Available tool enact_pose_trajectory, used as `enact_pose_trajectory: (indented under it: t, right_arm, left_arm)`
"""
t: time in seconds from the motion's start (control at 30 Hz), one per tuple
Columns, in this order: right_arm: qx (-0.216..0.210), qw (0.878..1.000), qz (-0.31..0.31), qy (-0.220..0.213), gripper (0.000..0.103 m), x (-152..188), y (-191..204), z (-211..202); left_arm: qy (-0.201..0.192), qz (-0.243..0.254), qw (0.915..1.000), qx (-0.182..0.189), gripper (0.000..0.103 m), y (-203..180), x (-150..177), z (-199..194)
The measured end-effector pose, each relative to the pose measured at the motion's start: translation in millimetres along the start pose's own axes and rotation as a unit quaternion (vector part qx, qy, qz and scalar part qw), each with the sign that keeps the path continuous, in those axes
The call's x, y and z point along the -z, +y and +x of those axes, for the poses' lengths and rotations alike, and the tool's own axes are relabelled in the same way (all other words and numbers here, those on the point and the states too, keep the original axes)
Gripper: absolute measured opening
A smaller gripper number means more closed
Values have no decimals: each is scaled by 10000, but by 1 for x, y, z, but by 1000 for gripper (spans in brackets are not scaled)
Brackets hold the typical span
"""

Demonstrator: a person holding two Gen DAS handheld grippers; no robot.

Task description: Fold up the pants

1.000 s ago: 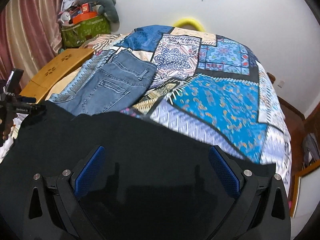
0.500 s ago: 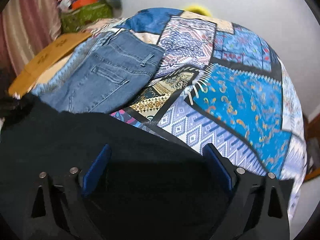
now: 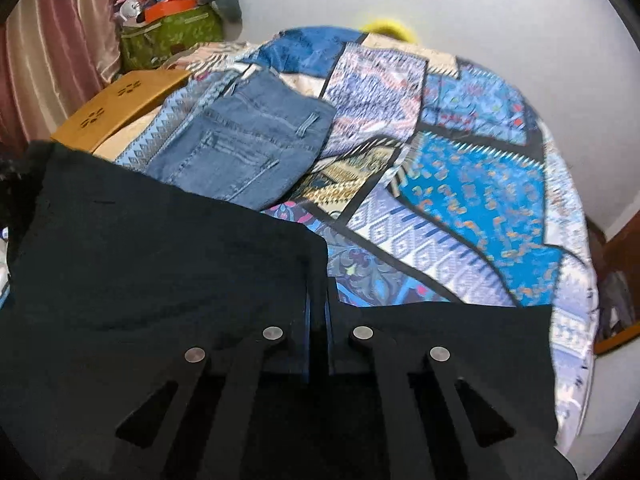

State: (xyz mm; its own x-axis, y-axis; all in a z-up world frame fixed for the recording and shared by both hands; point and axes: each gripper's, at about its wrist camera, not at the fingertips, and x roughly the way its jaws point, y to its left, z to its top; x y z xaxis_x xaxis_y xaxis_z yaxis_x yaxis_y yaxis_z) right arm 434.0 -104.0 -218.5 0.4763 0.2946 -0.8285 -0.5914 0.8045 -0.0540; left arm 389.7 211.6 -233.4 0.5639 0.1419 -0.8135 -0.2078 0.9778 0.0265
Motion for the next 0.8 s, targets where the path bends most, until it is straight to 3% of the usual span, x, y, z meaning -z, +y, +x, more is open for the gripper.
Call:
enact_pose_trajectory:
  t: [0.2,0.33,0.8]
  right_arm:
    - [121,9970,456,-614,4,-6,-15,-55]
    - [151,9950,466,-868,4,-4,-11,-93]
    - [-255,9907,777,-1088,5,94,42,-174]
  left_arm:
    - [-454,-117,9988,109,12,-2,-18,-42]
    - [-588,-99,9980,211,12,-6,-12,-64]
    - [-757,-278,9946,660,12,4,80,-144]
